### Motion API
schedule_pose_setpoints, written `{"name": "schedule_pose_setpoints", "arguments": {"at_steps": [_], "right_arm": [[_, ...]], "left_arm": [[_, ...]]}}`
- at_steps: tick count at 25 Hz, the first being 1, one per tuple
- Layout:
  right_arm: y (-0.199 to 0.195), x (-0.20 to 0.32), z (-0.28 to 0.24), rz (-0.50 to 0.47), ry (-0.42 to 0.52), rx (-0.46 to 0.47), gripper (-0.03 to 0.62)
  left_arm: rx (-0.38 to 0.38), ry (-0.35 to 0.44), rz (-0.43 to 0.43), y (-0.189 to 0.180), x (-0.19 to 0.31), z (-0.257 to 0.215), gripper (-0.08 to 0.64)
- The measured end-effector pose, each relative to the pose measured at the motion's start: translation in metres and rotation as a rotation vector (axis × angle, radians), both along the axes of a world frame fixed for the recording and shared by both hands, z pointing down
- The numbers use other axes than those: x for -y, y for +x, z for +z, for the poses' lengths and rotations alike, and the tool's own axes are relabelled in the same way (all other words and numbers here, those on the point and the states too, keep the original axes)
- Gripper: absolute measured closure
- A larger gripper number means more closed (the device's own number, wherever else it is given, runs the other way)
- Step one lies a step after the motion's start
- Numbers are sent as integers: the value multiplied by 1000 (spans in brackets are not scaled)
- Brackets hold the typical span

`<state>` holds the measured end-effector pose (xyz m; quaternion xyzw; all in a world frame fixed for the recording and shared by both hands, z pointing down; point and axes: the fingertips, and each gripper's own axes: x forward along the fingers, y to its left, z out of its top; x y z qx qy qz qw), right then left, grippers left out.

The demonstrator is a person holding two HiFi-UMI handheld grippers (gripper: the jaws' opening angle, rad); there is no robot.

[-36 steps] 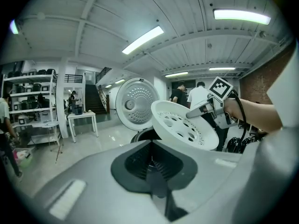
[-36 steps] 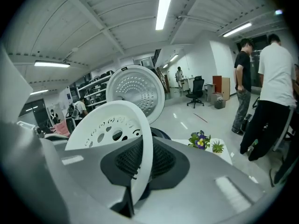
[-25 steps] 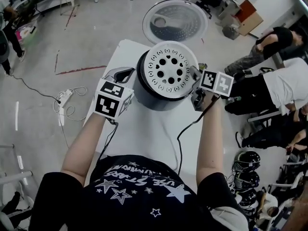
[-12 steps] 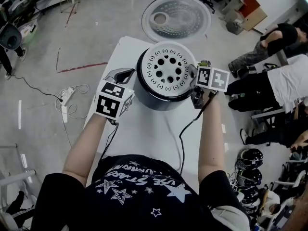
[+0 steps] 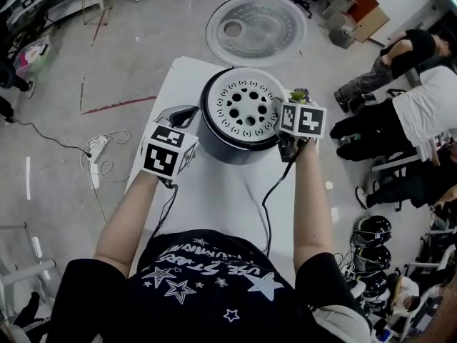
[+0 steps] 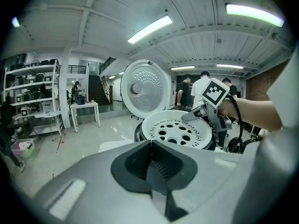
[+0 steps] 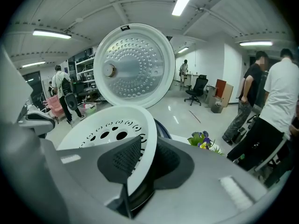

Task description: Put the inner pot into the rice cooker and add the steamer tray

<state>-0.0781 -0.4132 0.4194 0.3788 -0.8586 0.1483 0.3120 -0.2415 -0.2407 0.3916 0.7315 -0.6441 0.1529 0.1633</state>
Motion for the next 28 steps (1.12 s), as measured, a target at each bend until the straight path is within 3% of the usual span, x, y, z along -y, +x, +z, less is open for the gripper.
{"name": "schedule_pose_setpoints", "arguments": {"at_steps": [5, 10, 21, 28], "right_arm": [[-7, -12, 0, -34, 8, 16, 383], [3, -20, -4, 10, 33, 34, 321], [21, -58, -33, 95, 103, 102, 313], [1, -104, -54, 107, 199, 173, 319]], "left_arm": [[-4, 5, 13, -2, -3, 0, 550], [-9, 6, 27, -1, -12, 1, 550], [-16, 14, 84, 5, -39, -3, 549], [-25, 40, 90, -13, -76, 2, 551]]}}
